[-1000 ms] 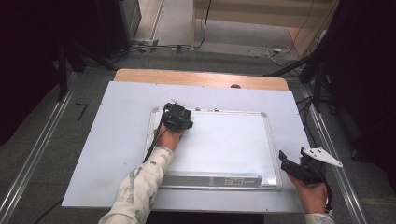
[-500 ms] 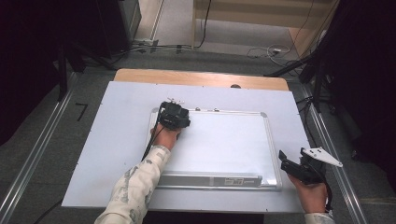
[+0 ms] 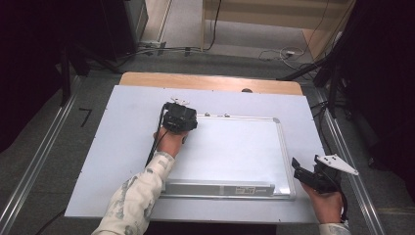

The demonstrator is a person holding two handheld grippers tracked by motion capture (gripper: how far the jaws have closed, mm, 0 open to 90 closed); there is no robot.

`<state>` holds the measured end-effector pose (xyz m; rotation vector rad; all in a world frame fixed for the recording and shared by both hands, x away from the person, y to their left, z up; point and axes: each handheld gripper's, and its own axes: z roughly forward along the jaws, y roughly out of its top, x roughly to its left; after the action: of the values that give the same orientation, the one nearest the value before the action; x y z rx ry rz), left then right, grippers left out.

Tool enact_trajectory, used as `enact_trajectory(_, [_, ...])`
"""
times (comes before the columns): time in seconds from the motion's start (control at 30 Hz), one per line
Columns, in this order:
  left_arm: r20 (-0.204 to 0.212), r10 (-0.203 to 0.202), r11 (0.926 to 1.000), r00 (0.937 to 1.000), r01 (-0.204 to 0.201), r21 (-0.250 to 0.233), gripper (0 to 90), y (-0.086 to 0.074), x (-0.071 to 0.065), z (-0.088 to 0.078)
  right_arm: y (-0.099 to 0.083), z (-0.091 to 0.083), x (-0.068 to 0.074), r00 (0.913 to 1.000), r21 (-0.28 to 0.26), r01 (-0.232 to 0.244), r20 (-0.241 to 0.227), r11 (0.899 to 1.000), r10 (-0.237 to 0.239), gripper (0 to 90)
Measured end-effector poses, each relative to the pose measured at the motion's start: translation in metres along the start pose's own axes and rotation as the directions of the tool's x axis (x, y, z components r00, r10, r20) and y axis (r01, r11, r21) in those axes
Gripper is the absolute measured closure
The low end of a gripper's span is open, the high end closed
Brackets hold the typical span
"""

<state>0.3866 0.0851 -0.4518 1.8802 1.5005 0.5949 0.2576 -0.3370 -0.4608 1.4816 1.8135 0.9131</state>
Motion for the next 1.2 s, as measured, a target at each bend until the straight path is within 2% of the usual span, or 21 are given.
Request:
enact_trajectory(0.1, [0.004, -0.004, 0.9999, 1.0, 0.004, 0.01, 40.4, 0.0, -0.002, -0.003, 0.0, 0.0, 0.0, 1.0, 0.001, -0.002, 0.0, 1.0, 0.001, 18.4])
enact_trajectory(0.23, [0.015, -0.006, 1.0, 0.9999, 0.006, -0.003, 40.3, -0.001, -0.004, -0.008, 0.0, 0.0, 0.001, 1.0, 0.002, -0.003, 0.0, 1.0, 0.003, 18.4])
enact_trajectory(0.4, [0.008, -0.008, 0.9997, 0.9999, 0.009, -0.022, 40.3, -0.002, -0.003, -0.015, 0.0, 0.0, 0.001, 1.0, 0.001, -0.002, -0.001, 1.0, 0.002, 18.5])
enact_trajectory(0.73, [-0.01, -0.044, 0.9983, 0.999, 0.043, -0.038, 40.2, -0.005, 0.01, -0.025, 0.001, 0.001, 0.003, 1.0, 0.001, 0.003, -0.003, 1.0, -0.003, 18.4])
enact_trajectory(0.93, [-0.043, -0.067, 0.9967, 0.9969, 0.064, -0.049, 40.3, -0.007, 0.018, -0.027, 0.001, 0.001, 0.003, 1.0, 0.003, 0.003, -0.001, 1.0, -0.003, 18.4])
enact_trajectory(1.2, [-0.054, -0.088, 0.995, 0.9947, 0.085, -0.052, 40.2, -0.007, 0.026, -0.027, 0.001, 0.001, 0.003, 1.0, 0.002, 0.002, 0.0, 1.0, -0.002, 18.4])
